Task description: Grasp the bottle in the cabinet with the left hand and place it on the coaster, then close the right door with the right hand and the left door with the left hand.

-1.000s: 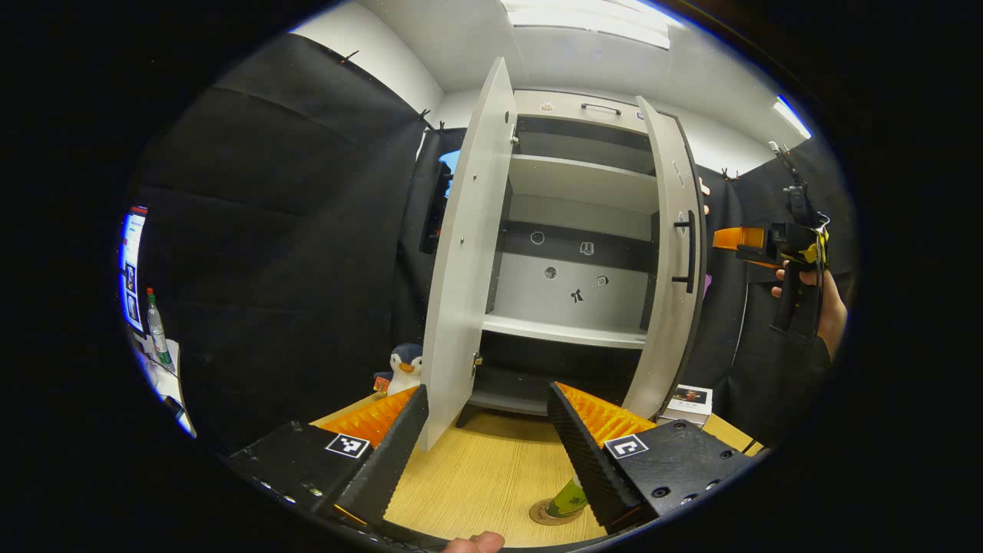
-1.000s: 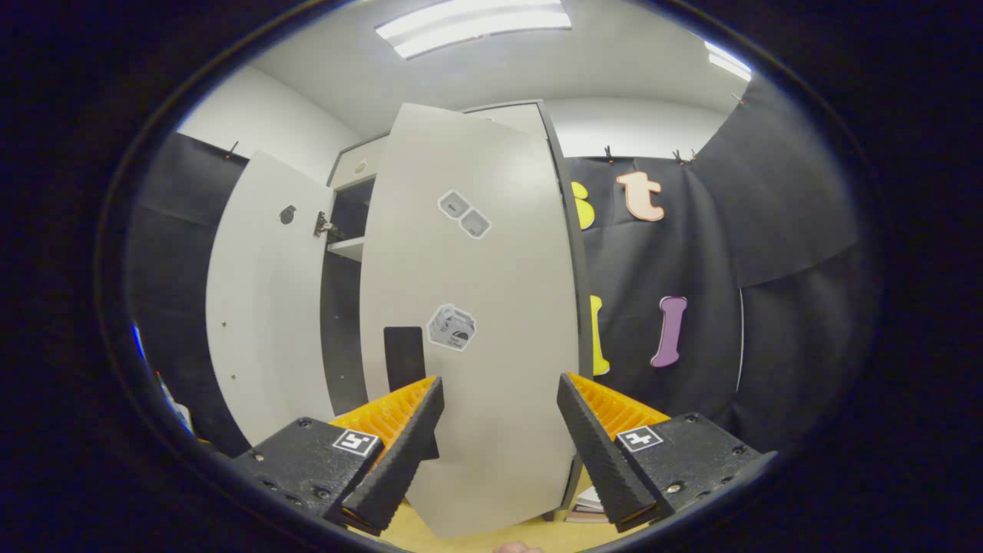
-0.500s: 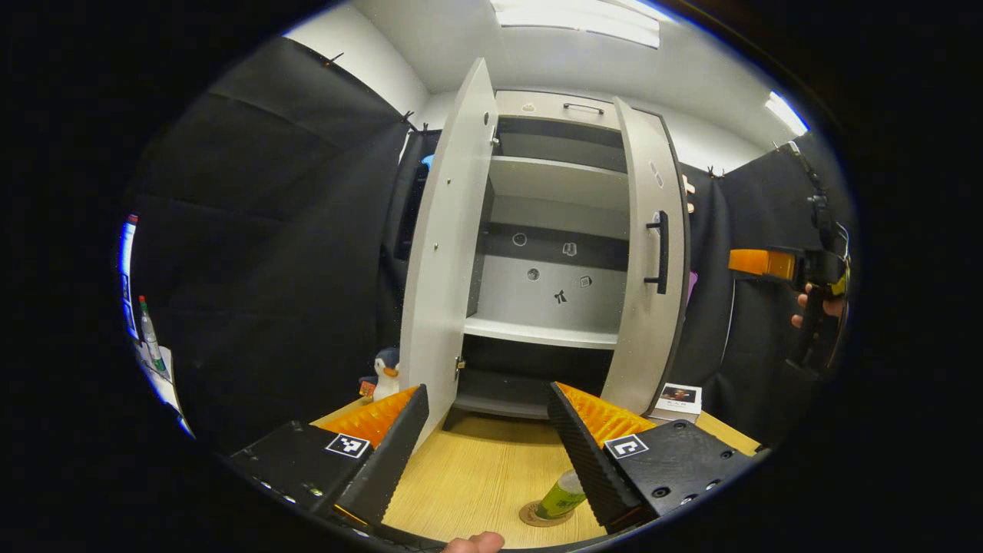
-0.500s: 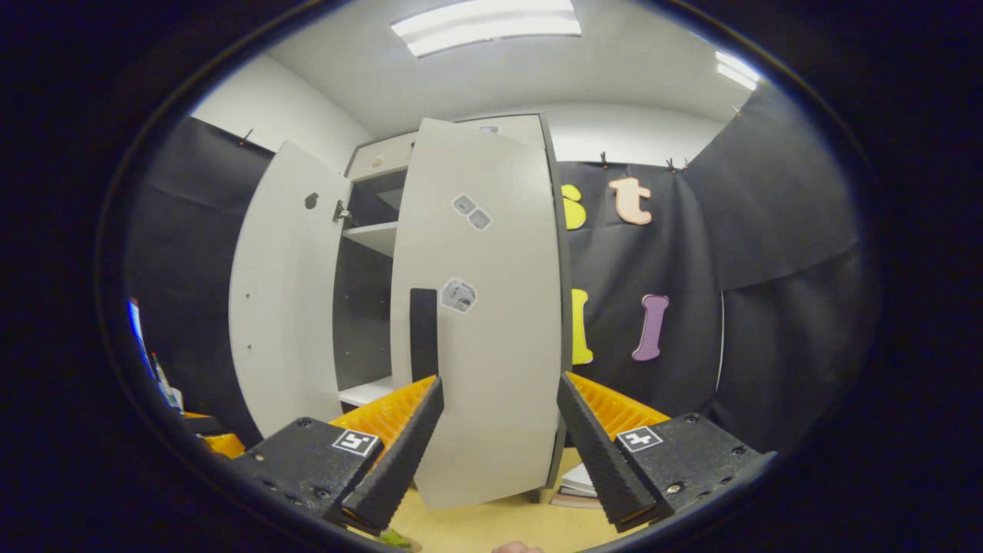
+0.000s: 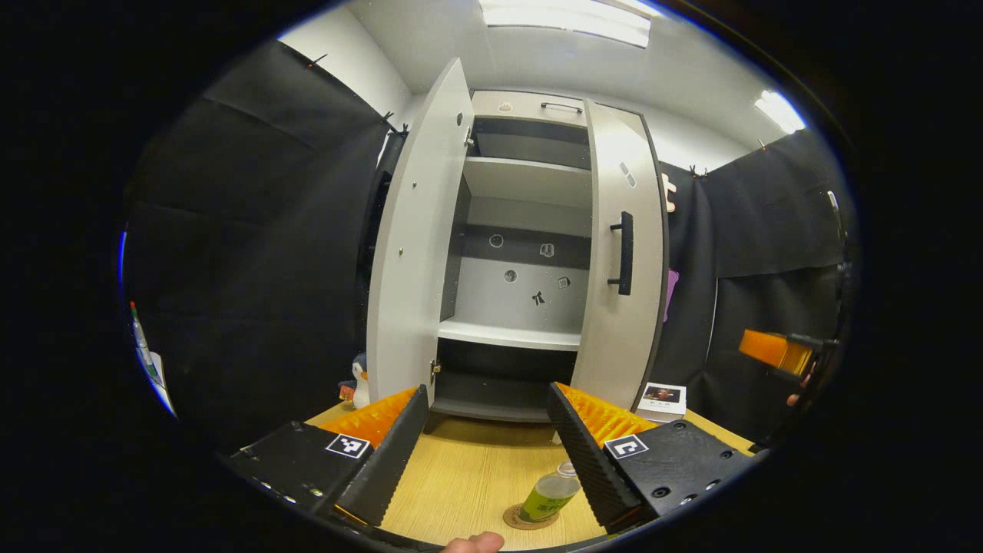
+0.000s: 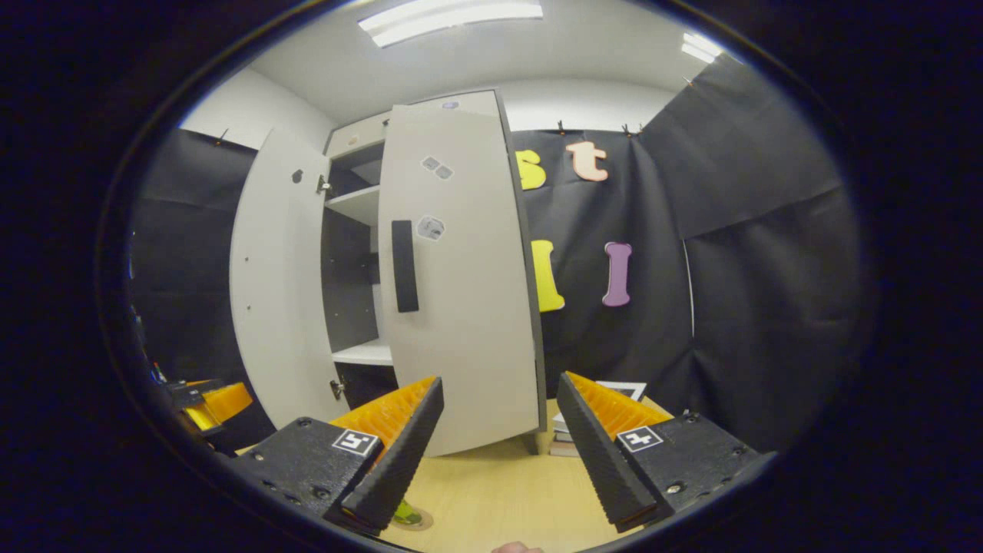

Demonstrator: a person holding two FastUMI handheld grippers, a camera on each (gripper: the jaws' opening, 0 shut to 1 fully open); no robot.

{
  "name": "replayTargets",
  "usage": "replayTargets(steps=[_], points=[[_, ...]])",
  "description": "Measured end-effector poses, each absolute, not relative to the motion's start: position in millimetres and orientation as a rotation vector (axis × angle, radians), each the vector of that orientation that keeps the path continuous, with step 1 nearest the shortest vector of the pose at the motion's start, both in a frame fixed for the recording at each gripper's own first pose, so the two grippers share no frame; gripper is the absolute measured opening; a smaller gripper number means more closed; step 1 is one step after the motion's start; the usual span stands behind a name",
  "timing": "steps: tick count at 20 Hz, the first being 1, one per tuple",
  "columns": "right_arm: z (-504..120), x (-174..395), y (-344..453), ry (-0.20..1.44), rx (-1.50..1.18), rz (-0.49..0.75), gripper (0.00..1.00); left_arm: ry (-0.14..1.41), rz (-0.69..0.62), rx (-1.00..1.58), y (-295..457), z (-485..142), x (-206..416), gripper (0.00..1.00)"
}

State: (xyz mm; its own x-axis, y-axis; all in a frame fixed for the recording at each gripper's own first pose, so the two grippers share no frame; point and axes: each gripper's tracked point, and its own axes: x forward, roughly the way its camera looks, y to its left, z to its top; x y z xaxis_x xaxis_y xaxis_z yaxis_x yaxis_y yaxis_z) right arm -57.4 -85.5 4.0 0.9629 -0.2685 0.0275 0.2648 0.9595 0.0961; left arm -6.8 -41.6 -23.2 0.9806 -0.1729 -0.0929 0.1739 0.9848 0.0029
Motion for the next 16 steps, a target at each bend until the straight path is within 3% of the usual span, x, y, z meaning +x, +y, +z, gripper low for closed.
replayTargets(steps=[5, 6, 7, 14, 15, 16], points=[[5.8, -65.6, -94.1, -0.058, 0.096, -0.277, 0.98, 0.016, -0.1, -0.059, -5.7, 16.9, 6.7, 0.95], [9.3, -66.5, -95.0, -0.068, 0.086, -0.273, 0.93, -0.004, -0.059, -0.047, 13.8, 28.7, 14.1, 0.98], [11.3, -66.2, -94.9, -0.073, 0.075, -0.267, 0.98, -0.019, -0.013, -0.029, 35.7, 39.2, 22.7, 0.95], [11.4, -53.4, -82.2, -0.056, 0.037, -0.187, 0.98, -0.129, 0.285, 0.023, 175.5, 113.4, 98.5, 0.95], [12.9, -51.3, -82.0, -0.058, 0.032, -0.184, 0.98, -0.133, 0.316, 0.006, 189.0, 116.1, 110.4, 1.0], [14.2, -48.4, -81.3, -0.057, 0.029, -0.182, 0.98, -0.128, 0.329, -0.021, 198.3, 116.5, 119.6, 0.95]])
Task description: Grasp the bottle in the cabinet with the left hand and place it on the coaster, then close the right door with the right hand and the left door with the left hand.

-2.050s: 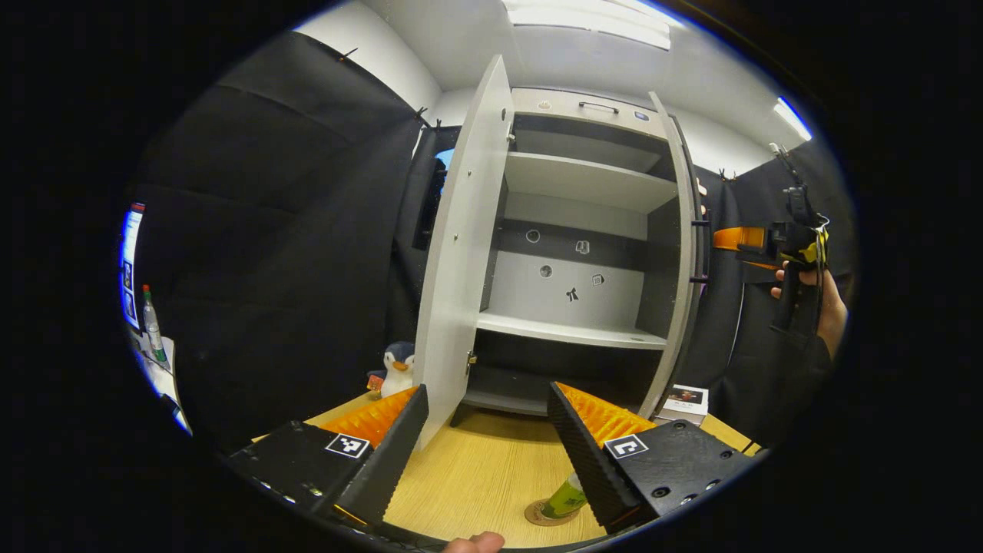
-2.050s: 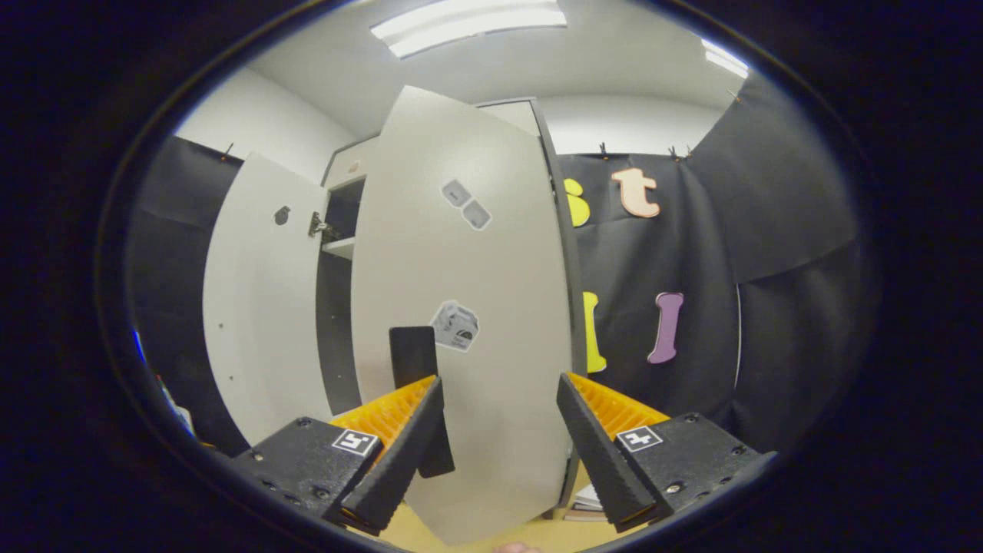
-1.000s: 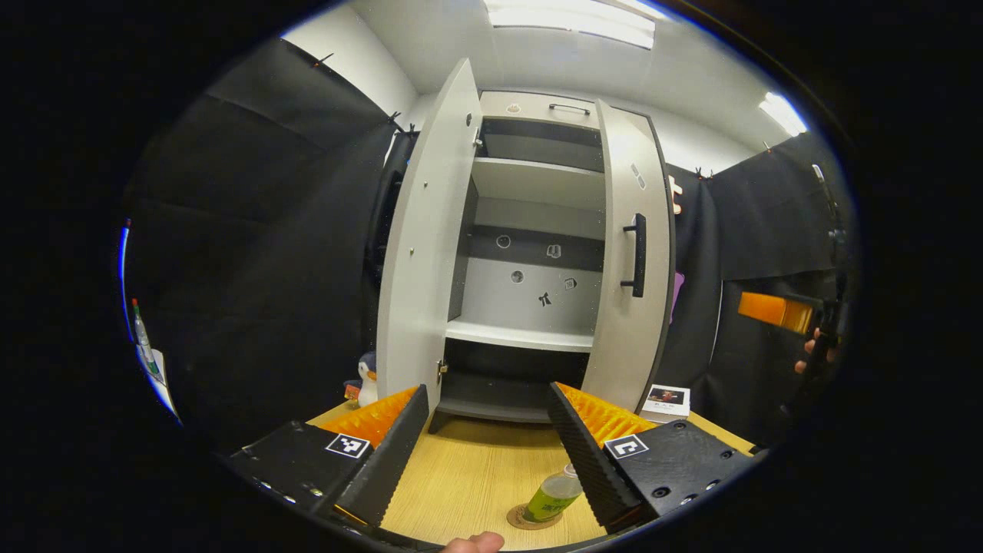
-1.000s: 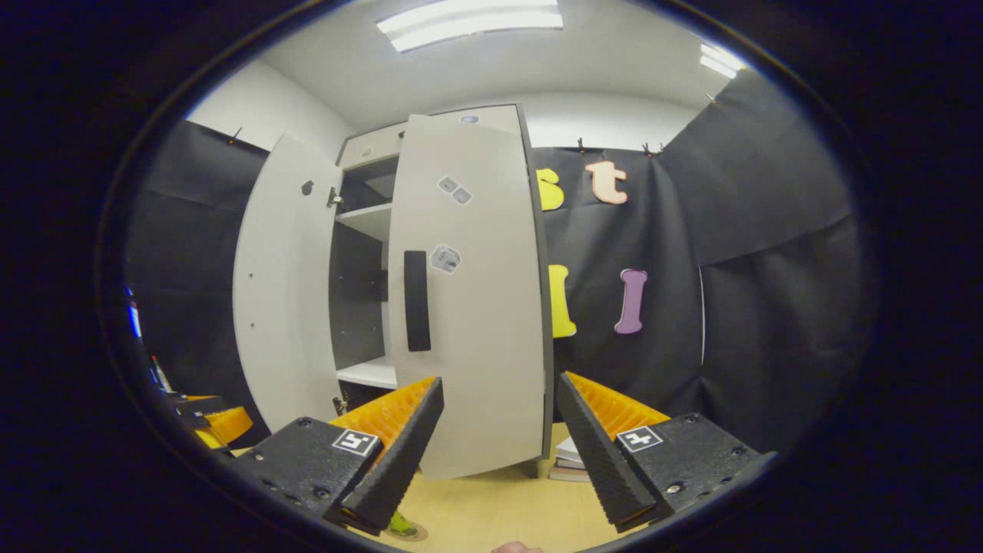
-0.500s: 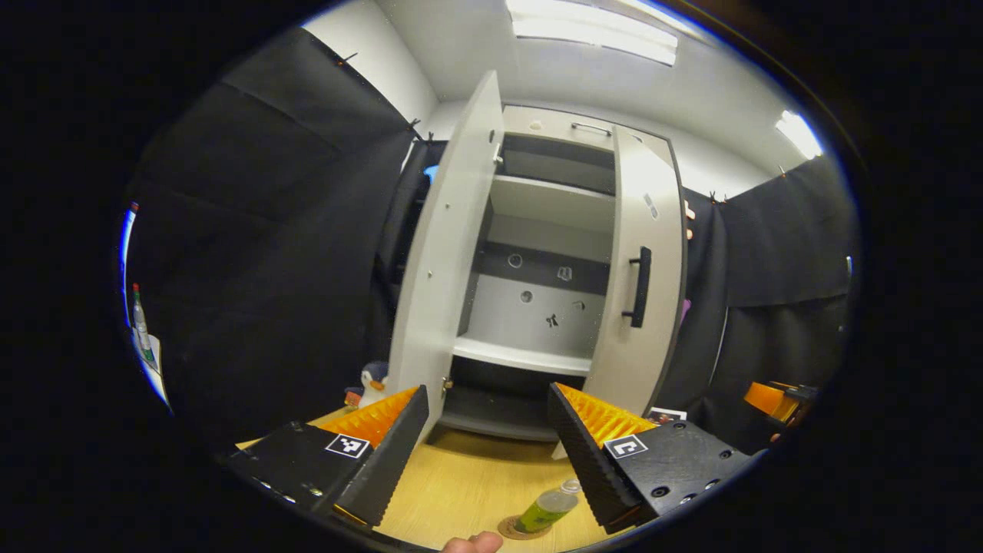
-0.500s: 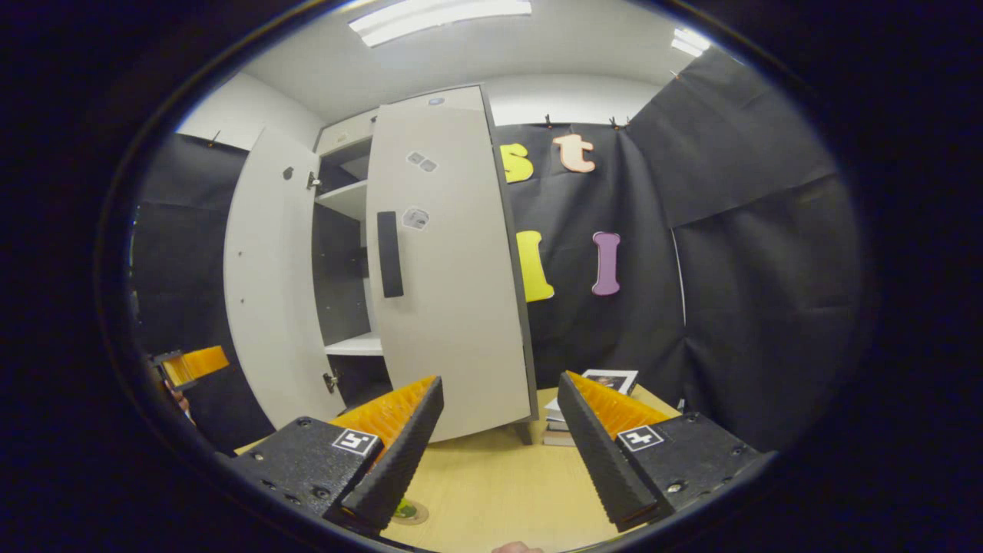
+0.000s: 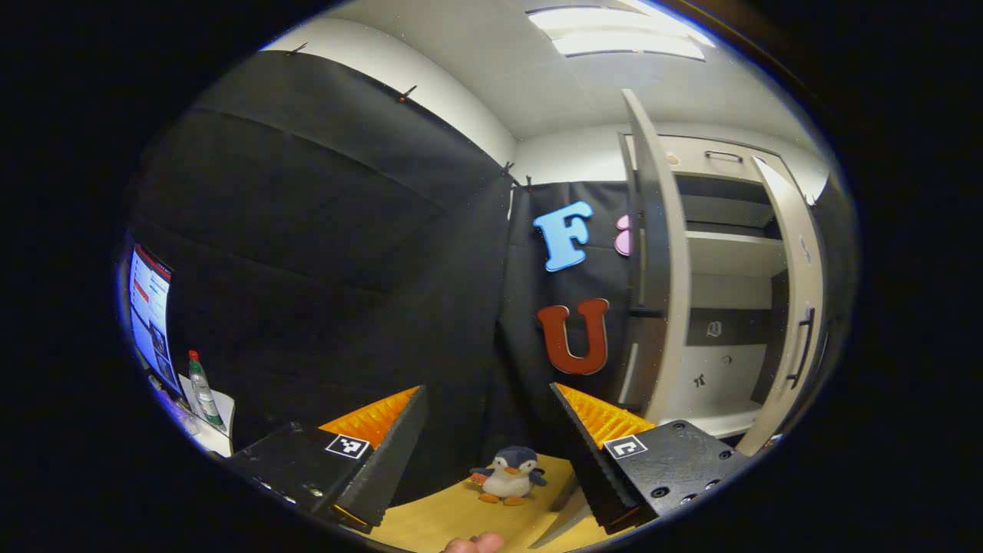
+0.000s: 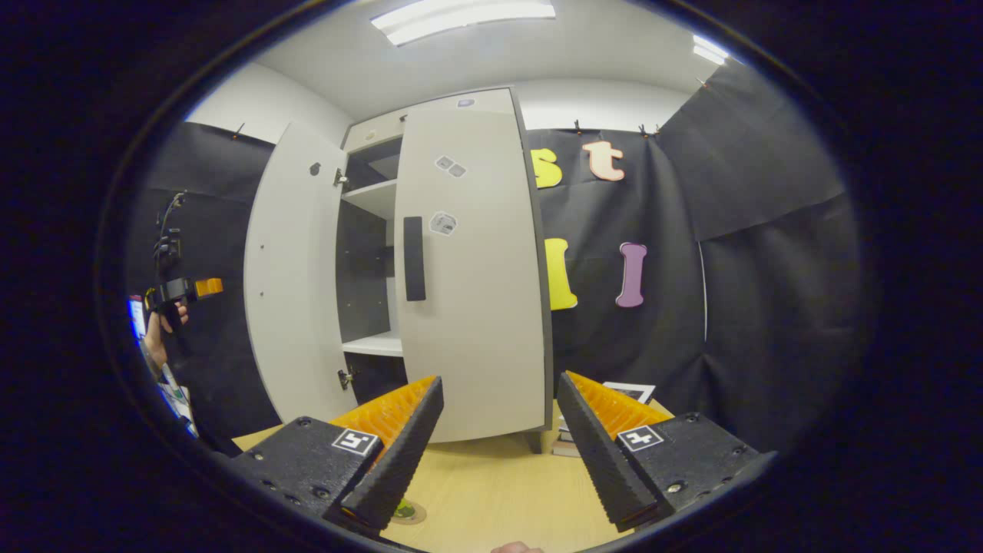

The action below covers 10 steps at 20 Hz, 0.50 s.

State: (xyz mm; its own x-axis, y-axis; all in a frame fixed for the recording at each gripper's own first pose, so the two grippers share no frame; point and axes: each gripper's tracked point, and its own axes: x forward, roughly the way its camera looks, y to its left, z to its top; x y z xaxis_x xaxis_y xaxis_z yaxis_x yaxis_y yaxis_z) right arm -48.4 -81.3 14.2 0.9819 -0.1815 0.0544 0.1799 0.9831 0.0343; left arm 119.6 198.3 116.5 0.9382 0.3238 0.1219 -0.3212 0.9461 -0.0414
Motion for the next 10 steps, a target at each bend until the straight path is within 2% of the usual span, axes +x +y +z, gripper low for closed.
replayTargets(steps=[1, 2, 3, 4, 5, 6, 7, 8, 10], points=[[14.5, -45.5, -80.9, -0.053, 0.028, -0.178, 0.98, -0.119, 0.331, -0.051, 202.6, 115.5, 129.1, 0.95], [17.1, -42.6, -79.9, -0.053, 0.025, -0.173, 0.98, -0.119, 0.336, -0.071, 210.0, 113.7, 136.1, 0.9], [20.6, -41.1, -79.3, -0.057, 0.019, -0.172, 0.93, -0.121, 0.344, -0.078, 216.3, 112.0, 141.2, 0.95], [24.7, -39.4, -80.1, -0.061, 0.011, -0.175, 0.93, -0.116, 0.347, -0.079, 222.1, 108.7, 148.2, 1.0], [27.5, -38.0, -81.2, -0.067, 0.003, -0.179, 0.93, -0.105, 0.341, -0.079, 222.5, 104.8, 153.5, 1.0], [31.0, -36.9, -81.6, -0.073, -0.002, -0.181, 0.93, -0.099, 0.332, -0.081, 217.5, 102.5, 158.1, 0.95], [32.0, -36.2, -81.7, -0.076, -0.002, -0.182, 0.93, -0.098, 0.315, -0.083, 211.5, 101.9, 162.3, 1.0], [32.5, -35.6, -81.6, -0.077, 0.002, -0.183, 0.98, -0.097, 0.297, -0.08, 205.5, 100.5, 165.8, 0.95], [31.0, -33.8, -83.1, -0.07, 0.009, -0.188, 0.98, -0.09, 0.264, -0.06, 191.0, 97.5, 172.4, 0.95]])
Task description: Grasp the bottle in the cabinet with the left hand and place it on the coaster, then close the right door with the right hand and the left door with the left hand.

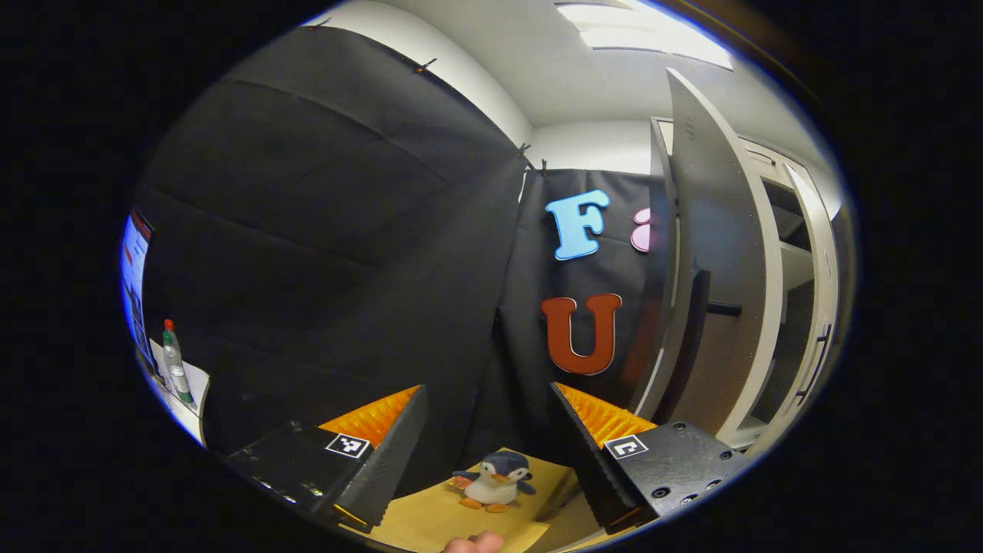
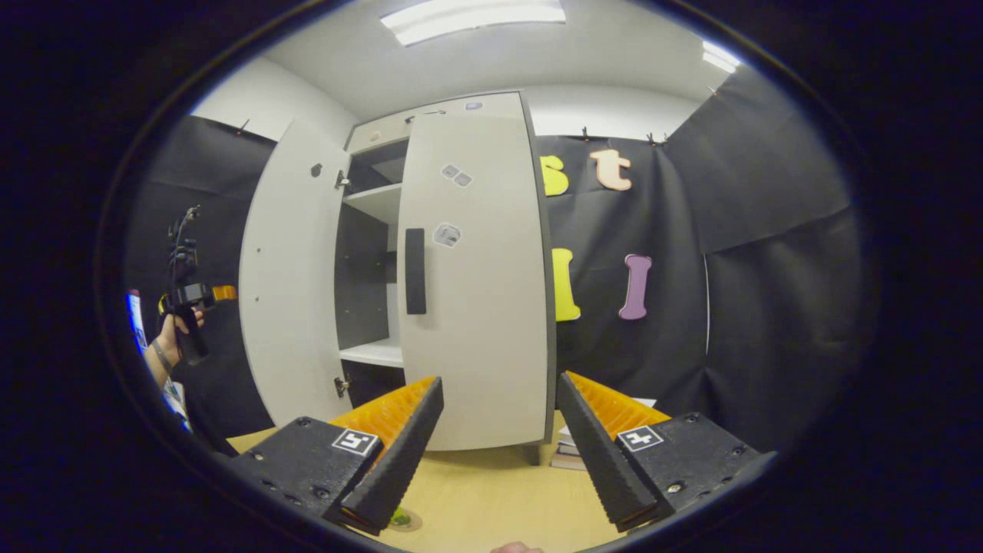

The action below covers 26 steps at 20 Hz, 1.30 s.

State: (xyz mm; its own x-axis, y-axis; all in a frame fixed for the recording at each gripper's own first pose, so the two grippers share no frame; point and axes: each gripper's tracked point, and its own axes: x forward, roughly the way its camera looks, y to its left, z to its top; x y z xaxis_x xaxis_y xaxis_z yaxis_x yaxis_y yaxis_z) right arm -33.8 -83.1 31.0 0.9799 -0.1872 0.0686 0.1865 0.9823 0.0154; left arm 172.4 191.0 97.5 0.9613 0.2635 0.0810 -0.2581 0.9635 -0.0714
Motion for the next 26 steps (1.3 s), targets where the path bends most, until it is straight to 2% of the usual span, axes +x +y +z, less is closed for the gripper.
replayTargets(steps=[6, 7, 8, 10, 11, 17, 18, 19, 20, 21, 22, 23, 24, 26], points=[[26.3, -37.6, -89.3, -0.059, 0.01, -0.214, 0.98, -0.089, 0.234, -0.033, 175.6, 92.4, 179.7, 0.94], [26.0, -37.6, -90.9, -0.058, 0.012, -0.217, 0.98, -0.08, 0.223, -0.059, 172.9, 90.0, 180.4, 0.99], [25.9, -37.1, -91.7, -0.058, 0.013, -0.219, 0.98, -0.062, 0.199, -0.091, 169.5, 86.4, 181.5, 0.94], [26.0, -36.4, -92.6, -0.06, 0.015, -0.221, 0.98, -0.041, 0.137, -0.128, 156.7, 82.1, 182.9, 0.94], [26.3, -36.0, -92.2, -0.062, 0.018, -0.219, 0.99, -0.037, 0.114, -0.125, 148.6, 82.7, 181.8, 1.0], [30.4, -39.3, -91.2, -0.074, 0.013, -0.213, 0.98, -0.028, -0.01, -0.084, 71.4, 78.2, 175.6, 1.0], [30.4, -41.3, -93.4, -0.074, 0.008, -0.22, 0.94, -0.024, -0.041, -0.082, 56.5, 75.1, 178.3, 1.0], [31.2, -43.9, -97.3, -0.075, 0.005, -0.228, 0.98, -0.015, -0.068, -0.074, 44.0, 72.2, 183.1, 0.99], [32.7, -46.0, -100.3, -0.077, 0.005, -0.236, 0.98, -0.005, -0.092, -0.063, 32.9, 68.9, 187.0, 0.99], [32.5, -48.3, -104.5, -0.078, 0.007, -0.245, 0.98, 0.001, -0.094, -0.05, 27.4, 65.3, 188.9, 0.99], [33.5, -50.9, -108.5, -0.08, 0.008, -0.255, 0.98, 0.004, -0.094, -0.037, 24.8, 61.0, 187.9, 0.95], [33.9, -53.6, -111.6, -0.085, 0.01, -0.267, 0.98, 0.004, -0.096, -0.03, 22.5, 58.9, 188.4, 1.0], [34.8, -55.2, -115.0, -0.089, 0.011, -0.277, 1.0, 0.007, -0.101, -0.027, 19.9, 57.2, 188.9, 1.0], [33.3, -59.0, -118.6, -0.088, 0.013, -0.291, 0.98, -0.003, -0.106, -0.024, 18.7, 61.7, 186.0, 1.0]])
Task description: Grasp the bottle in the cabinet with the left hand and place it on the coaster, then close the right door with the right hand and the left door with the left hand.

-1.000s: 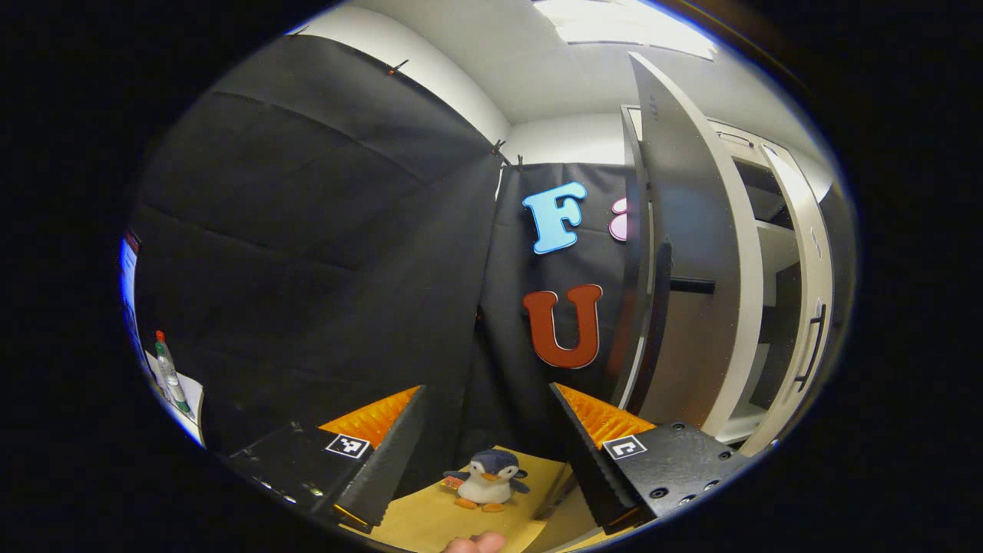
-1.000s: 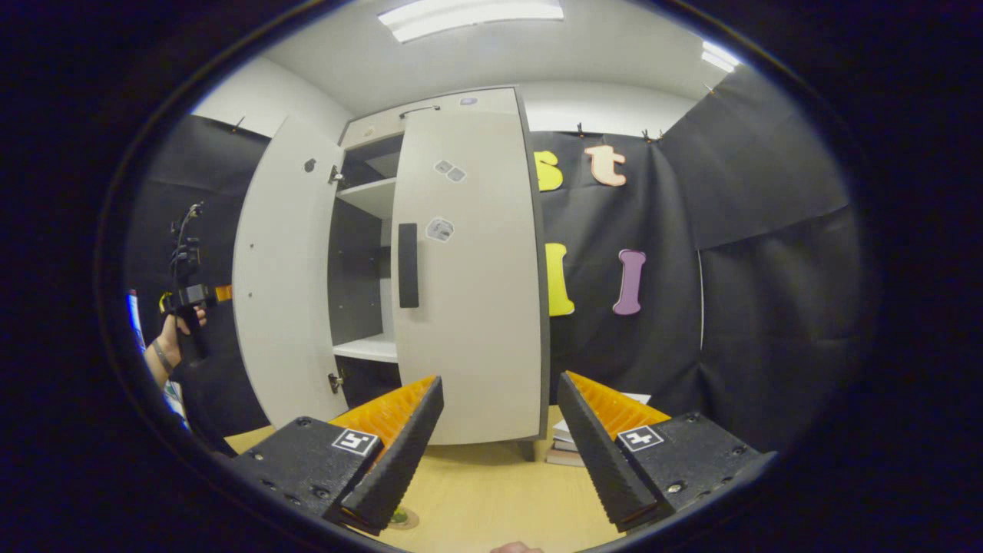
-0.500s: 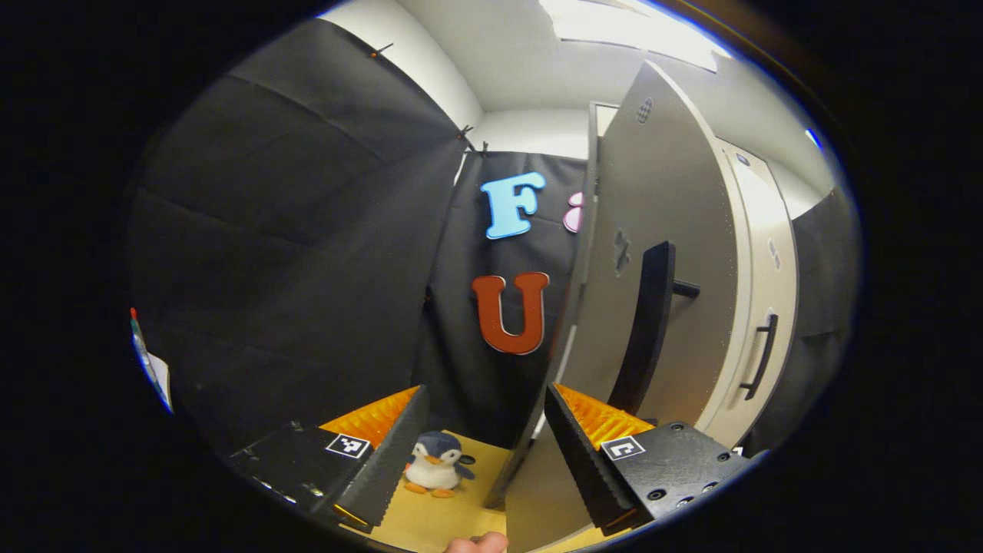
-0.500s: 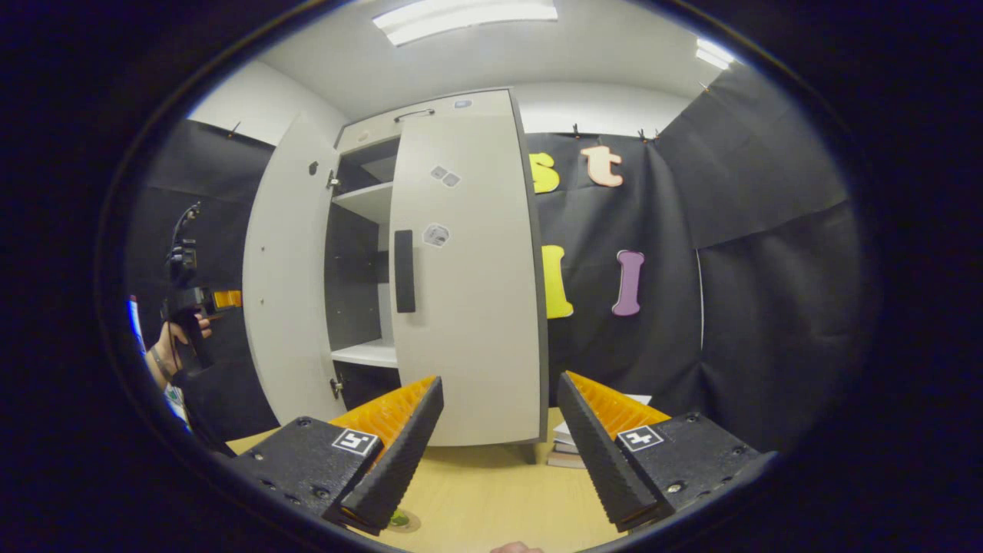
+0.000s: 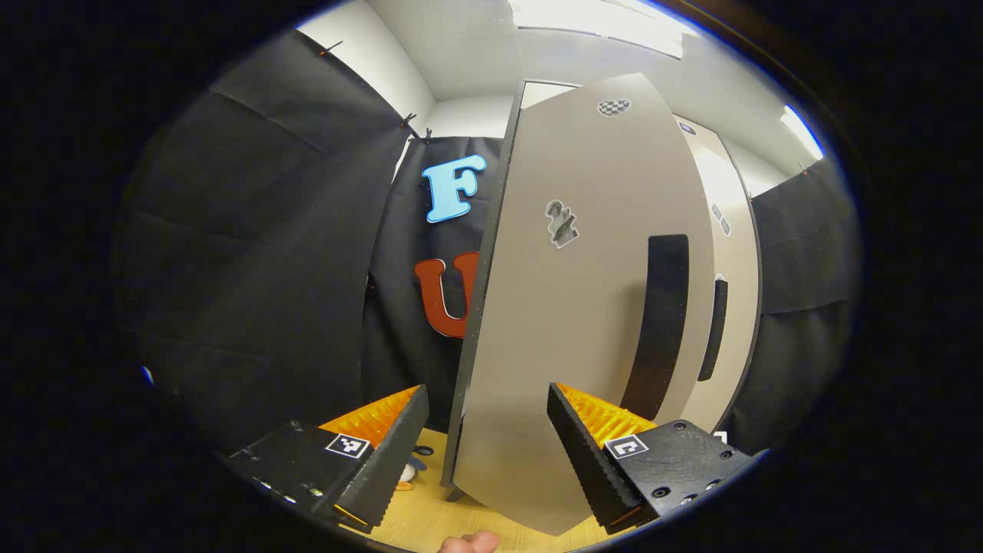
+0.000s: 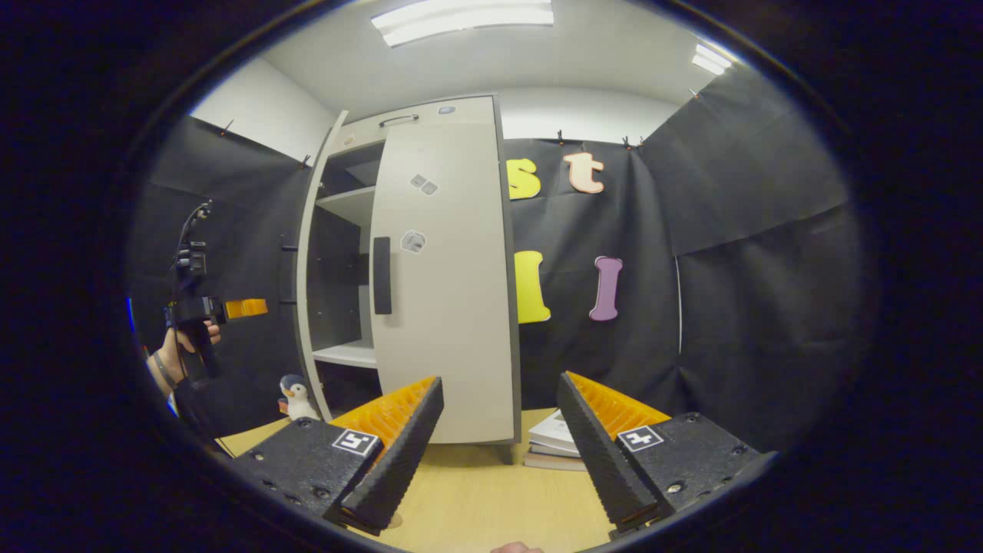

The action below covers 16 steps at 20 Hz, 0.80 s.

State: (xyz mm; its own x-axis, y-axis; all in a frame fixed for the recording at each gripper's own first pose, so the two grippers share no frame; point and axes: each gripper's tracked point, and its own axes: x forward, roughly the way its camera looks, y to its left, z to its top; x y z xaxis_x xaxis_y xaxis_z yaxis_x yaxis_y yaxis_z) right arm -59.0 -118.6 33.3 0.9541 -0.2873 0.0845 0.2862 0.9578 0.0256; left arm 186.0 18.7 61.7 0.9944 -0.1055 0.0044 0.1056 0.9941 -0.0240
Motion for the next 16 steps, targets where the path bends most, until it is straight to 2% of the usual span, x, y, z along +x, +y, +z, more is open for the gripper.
replayTargets(steps=[2, 3, 4, 5, 6, 9, 10, 12, 13, 14, 16], points=[[31.9, -57.5, -121.9, -0.085, 0.018, -0.295, 0.98, -0.017, -0.106, -0.025, 16.8, 69.3, 179.8, 1.0], [31.4, -56.2, -121.8, -0.083, 0.021, -0.294, 0.98, -0.022, -0.104, -0.027, 15.7, 74.9, 176.9, 0.95], [31.8, -54.4, -120.9, -0.081, 0.024, -0.29, 0.98, -0.03, -0.104, -0.028, 14.5, 81.3, 172.7, 1.0], [31.0, -51.6, -118.8, -0.08, 0.027, -0.284, 0.98, -0.039, -0.105, -0.03, 12.8, 85.9, 168.6, 1.0], [30.4, -49.9, -115.7, -0.08, 0.028, -0.276, 0.98, -0.049, -0.104, -0.033, 12.0, 91.1, 160.9, 0.95], [29.7, -44.7, -104.5, -0.082, 0.031, -0.248, 0.98, -0.074, -0.106, -0.03, 7.5, 98.3, 136.8, 1.0], [30.1, -42.9, -100.9, -0.083, 0.032, -0.238, 0.98, -0.079, -0.103, -0.025, 6.1, 99.1, 128.0, 0.95], [30.1, -40.3, -94.1, -0.085, 0.033, -0.22, 0.98, -0.068, -0.107, -0.022, 1.5, 96.8, 106.7, 0.95], [29.5, -40.0, -90.0, -0.085, 0.034, -0.212, 0.98, -0.069, -0.111, -0.024, -1.6, 95.8, 97.2, 0.99], [29.7, -39.5, -86.5, -0.085, 0.034, -0.203, 0.98, -0.073, -0.116, -0.024, -5.2, 94.6, 86.4, 0.99], [26.8, -38.4, -80.5, -0.079, 0.034, -0.188, 0.98, -0.073, -0.113, -0.022, -10.6, 90.4, 67.1, 0.95]])
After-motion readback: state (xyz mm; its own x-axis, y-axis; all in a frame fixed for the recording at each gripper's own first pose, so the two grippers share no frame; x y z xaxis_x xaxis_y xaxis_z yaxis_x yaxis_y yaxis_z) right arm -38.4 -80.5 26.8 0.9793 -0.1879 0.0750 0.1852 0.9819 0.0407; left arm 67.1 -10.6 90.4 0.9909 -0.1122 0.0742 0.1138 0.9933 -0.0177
